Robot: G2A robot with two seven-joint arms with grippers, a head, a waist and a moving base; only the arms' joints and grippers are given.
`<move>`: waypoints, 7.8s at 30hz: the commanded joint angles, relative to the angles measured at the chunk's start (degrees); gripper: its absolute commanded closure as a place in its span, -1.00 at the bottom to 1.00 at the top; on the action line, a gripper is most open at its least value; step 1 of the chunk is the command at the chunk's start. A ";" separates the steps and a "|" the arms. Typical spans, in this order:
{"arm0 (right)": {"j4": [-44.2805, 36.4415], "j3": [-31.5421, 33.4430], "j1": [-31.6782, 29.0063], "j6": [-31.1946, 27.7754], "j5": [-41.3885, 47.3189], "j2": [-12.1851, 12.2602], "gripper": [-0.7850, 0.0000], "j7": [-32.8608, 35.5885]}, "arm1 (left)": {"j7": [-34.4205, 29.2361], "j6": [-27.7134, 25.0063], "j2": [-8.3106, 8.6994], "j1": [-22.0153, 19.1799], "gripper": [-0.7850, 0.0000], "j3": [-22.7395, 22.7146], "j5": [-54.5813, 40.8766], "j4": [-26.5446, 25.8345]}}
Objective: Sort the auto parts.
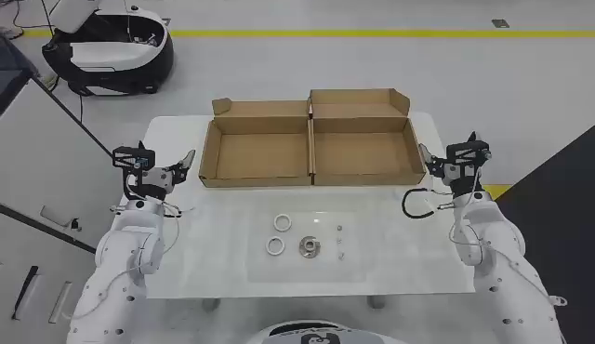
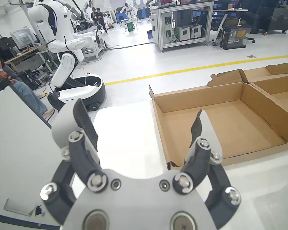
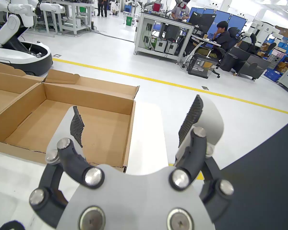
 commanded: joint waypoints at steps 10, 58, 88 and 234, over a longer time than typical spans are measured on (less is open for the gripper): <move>-6.93 0.42 -0.04 -4.56 -2.58 0.23 -1.00 2.58 | 0.00 0.00 0.00 0.00 -1.00 0.00 0.00 0.00; -19.92 -35.34 40.72 -25.70 36.75 17.76 -1.00 78.61 | 0.00 0.00 0.00 0.00 -1.00 0.00 0.00 0.00; -7.82 -65.14 61.13 -24.15 49.51 18.37 -1.00 78.65 | 0.00 0.00 0.00 0.00 -1.00 0.00 0.00 0.00; 6.45 -72.77 54.91 -17.17 45.61 7.72 0.85 84.26 | 0.00 0.00 0.00 0.00 -1.00 0.00 0.00 0.00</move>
